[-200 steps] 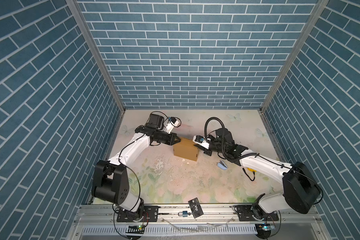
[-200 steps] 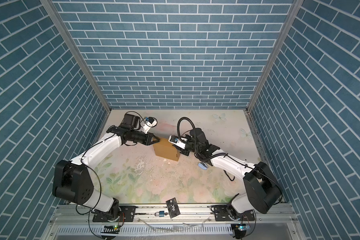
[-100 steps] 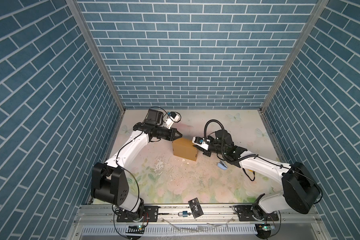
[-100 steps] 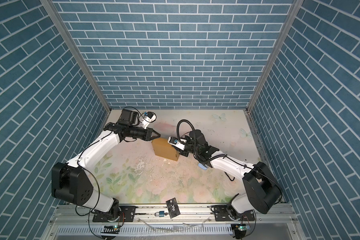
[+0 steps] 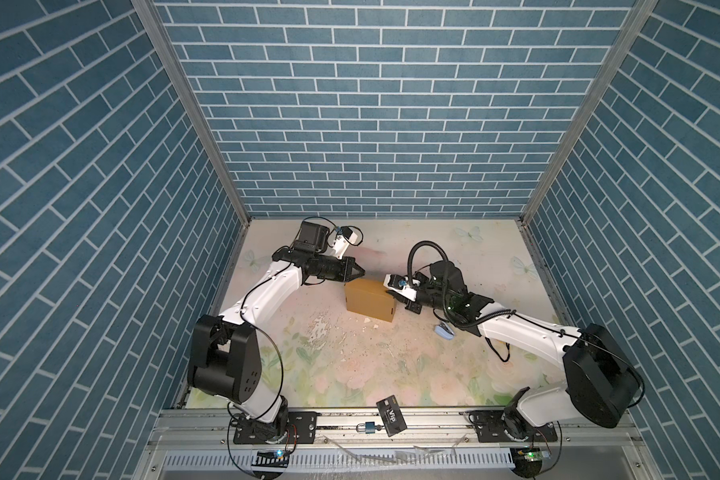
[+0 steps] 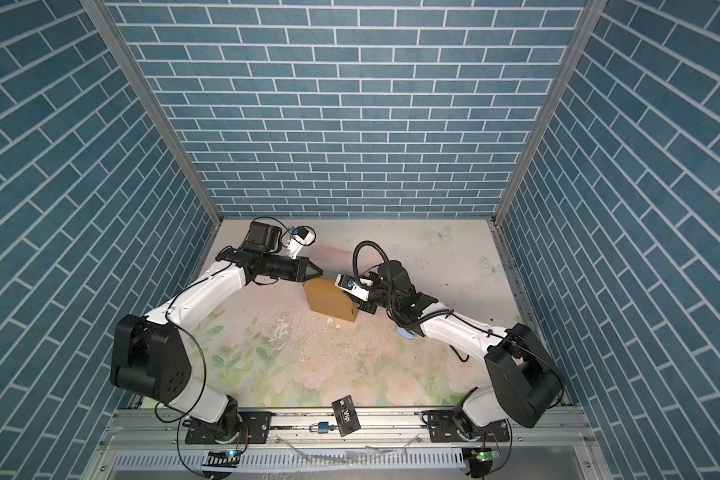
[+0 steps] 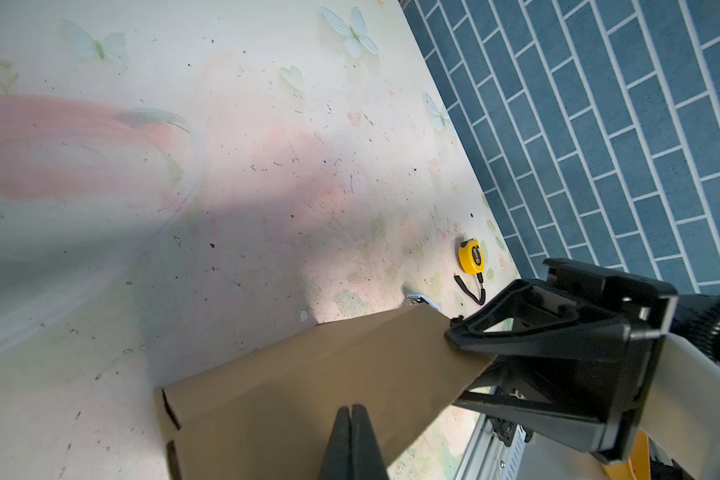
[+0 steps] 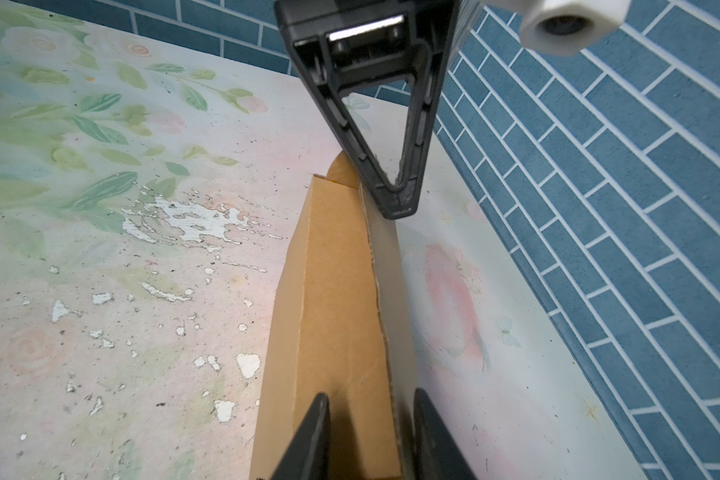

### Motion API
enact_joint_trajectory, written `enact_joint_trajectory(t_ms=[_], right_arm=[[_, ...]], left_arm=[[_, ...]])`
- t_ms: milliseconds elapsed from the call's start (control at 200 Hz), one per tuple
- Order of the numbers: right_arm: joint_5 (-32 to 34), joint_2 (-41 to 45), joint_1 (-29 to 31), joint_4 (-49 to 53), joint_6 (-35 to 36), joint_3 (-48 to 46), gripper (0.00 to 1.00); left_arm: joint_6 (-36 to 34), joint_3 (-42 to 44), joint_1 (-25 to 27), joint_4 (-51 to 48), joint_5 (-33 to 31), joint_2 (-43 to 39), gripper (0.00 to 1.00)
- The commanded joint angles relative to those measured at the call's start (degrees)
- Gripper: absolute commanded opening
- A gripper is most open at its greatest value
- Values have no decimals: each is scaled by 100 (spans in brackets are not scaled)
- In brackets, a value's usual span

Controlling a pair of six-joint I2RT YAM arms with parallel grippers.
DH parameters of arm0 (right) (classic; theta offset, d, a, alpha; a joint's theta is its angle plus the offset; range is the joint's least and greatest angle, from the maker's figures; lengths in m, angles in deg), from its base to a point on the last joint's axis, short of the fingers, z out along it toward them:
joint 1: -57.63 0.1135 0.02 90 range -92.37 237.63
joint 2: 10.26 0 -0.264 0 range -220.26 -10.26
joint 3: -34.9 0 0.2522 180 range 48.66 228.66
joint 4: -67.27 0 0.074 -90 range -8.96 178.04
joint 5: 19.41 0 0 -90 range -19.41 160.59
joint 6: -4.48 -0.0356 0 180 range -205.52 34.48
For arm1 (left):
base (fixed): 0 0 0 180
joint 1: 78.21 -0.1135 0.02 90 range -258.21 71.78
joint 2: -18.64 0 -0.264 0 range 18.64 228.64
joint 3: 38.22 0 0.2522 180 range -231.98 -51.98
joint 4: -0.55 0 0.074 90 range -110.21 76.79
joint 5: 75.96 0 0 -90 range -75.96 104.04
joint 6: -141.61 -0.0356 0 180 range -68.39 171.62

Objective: Fold the paper box

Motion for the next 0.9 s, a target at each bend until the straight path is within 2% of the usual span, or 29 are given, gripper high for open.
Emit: enact_joint_trajectory(t_ms=[0,175,585,710,890], right_arm=[[-3,-229,57,713,-193,-223,33],[-5,-348,69,764,-199,-167,35],[-106,256,96,409,-497,-262,47],[-417,391,96,614,-650,52,47],[-720,446,-15,-84,-1135,112,45]], left_arm=[[12,331,38,61,-274,-101,1],[58,577,34,275,-386,-132,1],[107,706,47,491,-452,-57,1],[107,679,47,446,-527,-66,1],[137,702,56,514,-527,-64,1]])
